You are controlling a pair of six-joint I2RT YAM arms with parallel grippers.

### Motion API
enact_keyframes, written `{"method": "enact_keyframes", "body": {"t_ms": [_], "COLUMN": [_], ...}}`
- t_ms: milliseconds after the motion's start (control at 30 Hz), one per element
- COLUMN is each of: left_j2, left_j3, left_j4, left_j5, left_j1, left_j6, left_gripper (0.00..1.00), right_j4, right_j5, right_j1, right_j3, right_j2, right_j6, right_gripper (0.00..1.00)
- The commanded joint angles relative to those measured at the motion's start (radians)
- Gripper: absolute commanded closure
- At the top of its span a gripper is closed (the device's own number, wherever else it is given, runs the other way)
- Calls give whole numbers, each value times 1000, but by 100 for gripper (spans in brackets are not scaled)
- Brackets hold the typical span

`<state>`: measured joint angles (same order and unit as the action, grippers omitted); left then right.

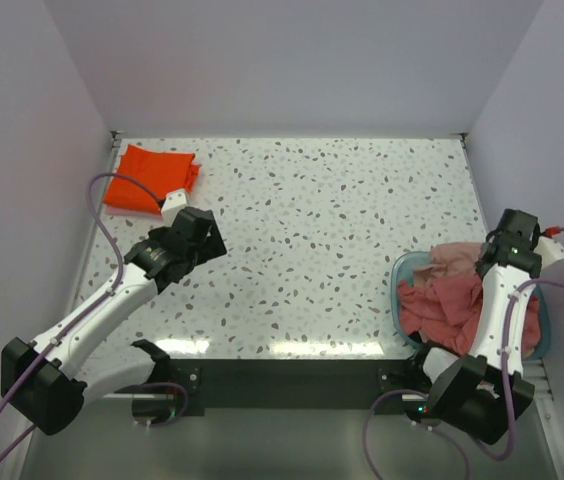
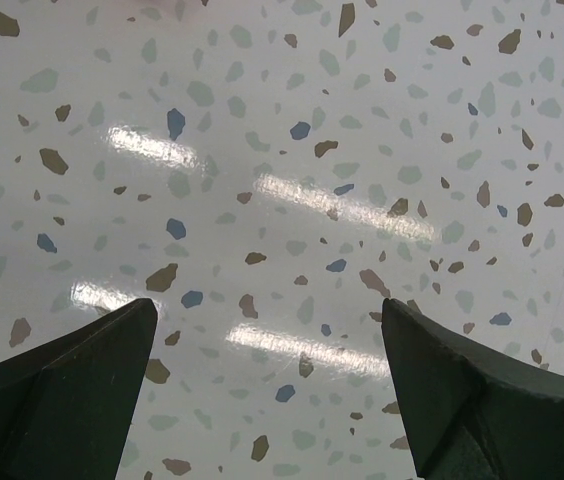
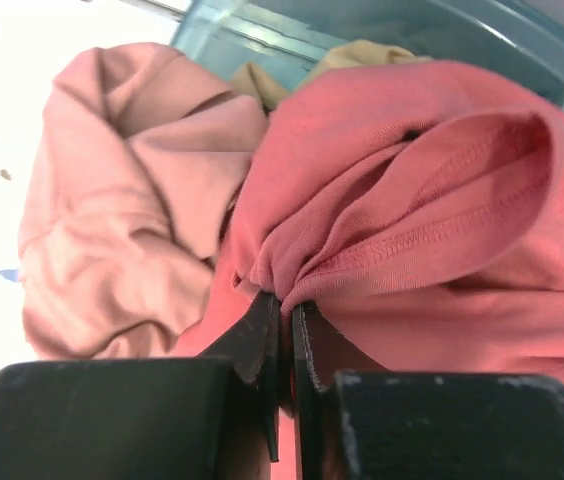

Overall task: Fold and stack the t-shirts
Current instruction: Grab the tshirt from the pile

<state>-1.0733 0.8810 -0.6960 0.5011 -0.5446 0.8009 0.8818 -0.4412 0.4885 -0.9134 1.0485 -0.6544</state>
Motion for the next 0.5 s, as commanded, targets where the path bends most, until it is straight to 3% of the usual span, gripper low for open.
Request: {"method": "enact_keyframes", "body": {"t_ms": [0, 167, 267, 300, 367, 400, 433, 467], "left_j2": [16, 16, 16, 13, 10, 7, 6, 4], "left_j3": [32, 27, 24, 23, 21, 21, 22, 26], "left_j4": [44, 52, 62, 67, 84, 87, 90, 87], "left_j5": [-3, -9, -7, -9, -13, -15, -15, -9], "left_j1": [2, 2, 2, 2, 2, 2, 2, 2], "left_j6": [-8, -15, -16, -22, -22, -26, -25, -29], "left_gripper": [0, 0, 0, 0, 0, 0, 0, 0], "right_j4": [0, 55, -10, -21, -3, 0, 6, -7], "right_j5": [32, 64, 292, 478, 533, 445, 393, 389], "right_j1": [4, 2, 1, -2, -77, -146, -307, -380], "right_j3": [-82, -215, -307, -382, -485, -589, -640, -689], "right_j2": [-71, -110, -104, -84, 8, 34, 68, 121], "right_j6": [25, 64, 128, 157, 167, 180, 188, 194], "right_gripper": [100, 100, 100, 100, 100, 100, 100, 100]}}
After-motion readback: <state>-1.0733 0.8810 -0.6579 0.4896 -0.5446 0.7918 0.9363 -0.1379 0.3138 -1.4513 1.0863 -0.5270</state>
